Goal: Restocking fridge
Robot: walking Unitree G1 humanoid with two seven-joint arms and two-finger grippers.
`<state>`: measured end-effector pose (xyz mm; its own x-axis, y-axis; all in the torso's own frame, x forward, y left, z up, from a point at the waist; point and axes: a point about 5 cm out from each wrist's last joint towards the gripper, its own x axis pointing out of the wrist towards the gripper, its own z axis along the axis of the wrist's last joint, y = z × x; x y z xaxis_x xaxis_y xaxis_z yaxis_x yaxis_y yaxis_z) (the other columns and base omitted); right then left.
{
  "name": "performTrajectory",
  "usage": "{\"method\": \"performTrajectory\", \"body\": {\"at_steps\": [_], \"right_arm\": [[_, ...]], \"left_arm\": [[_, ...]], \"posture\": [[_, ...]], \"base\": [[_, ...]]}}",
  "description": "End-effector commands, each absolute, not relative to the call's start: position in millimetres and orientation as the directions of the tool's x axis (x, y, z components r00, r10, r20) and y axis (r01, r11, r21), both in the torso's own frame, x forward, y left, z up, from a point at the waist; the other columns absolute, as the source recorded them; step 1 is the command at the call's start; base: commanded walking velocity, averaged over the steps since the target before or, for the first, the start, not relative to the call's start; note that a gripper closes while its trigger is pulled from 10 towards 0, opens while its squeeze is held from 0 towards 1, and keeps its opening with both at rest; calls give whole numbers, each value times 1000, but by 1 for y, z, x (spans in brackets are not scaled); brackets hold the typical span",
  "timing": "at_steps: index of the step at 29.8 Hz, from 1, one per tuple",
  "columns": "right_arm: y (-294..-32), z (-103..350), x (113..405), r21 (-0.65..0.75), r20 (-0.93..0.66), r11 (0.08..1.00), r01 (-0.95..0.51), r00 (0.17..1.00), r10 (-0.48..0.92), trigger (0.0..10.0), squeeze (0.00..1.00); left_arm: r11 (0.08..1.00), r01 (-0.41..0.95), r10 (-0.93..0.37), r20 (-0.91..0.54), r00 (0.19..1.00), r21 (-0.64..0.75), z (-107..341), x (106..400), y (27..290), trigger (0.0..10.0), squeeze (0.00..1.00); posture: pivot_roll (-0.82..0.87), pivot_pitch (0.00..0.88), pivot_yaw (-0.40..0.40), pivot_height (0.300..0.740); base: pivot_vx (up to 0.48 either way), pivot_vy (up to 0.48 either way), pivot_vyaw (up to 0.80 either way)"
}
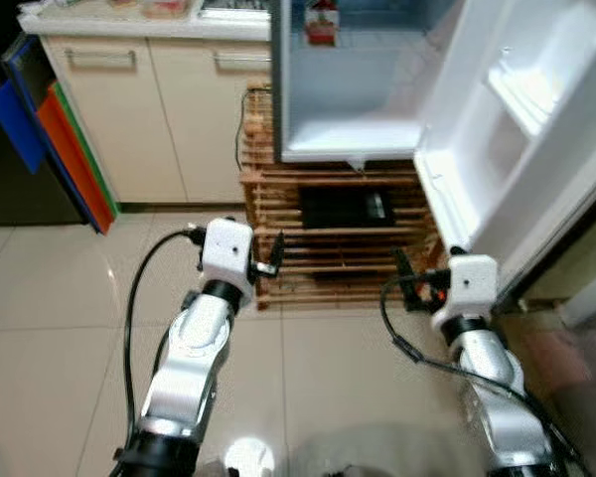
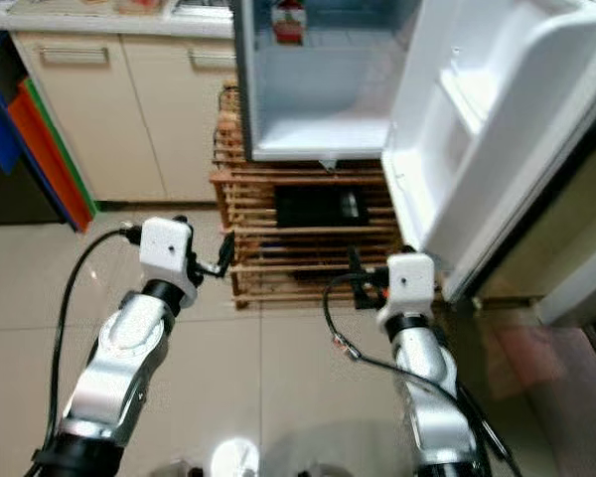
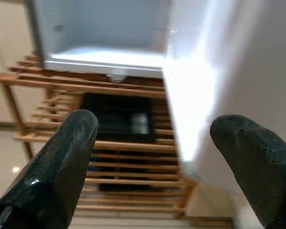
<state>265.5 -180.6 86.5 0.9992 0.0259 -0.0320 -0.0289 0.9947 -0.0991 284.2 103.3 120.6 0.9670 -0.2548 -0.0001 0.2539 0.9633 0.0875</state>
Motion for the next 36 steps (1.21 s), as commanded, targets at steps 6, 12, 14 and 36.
{"method": "performTrajectory", "body": {"at_steps": [6,12,14,36], "right_arm": [[-171,87,266,-59,-31,992,-111,993,110,10000,0],[-155,88,255,-25,-48,946,-324,945,322,10000,0],[-155,89,253,-35,-44,942,-333,943,331,10000,0],[-213,143,278,-98,234,965,245,948,-217,10000,0]], "left_arm": [[969,232,-234,11,972,86,122,284,109,10000,0],[969,236,-238,13,971,76,121,284,109,10000,0],[968,239,-241,12,971,77,121,284,108,10000,0],[961,260,-262,11,965,89,120,287,108,10000,0]], "posture": [[-28,31,-27,740],[-34,28,-24,740],[-36,26,-23,740],[-31,29,-2,740]], "base": [[0,-80,0],[0,0,0],[0,0,0],[0,0,0]]}}
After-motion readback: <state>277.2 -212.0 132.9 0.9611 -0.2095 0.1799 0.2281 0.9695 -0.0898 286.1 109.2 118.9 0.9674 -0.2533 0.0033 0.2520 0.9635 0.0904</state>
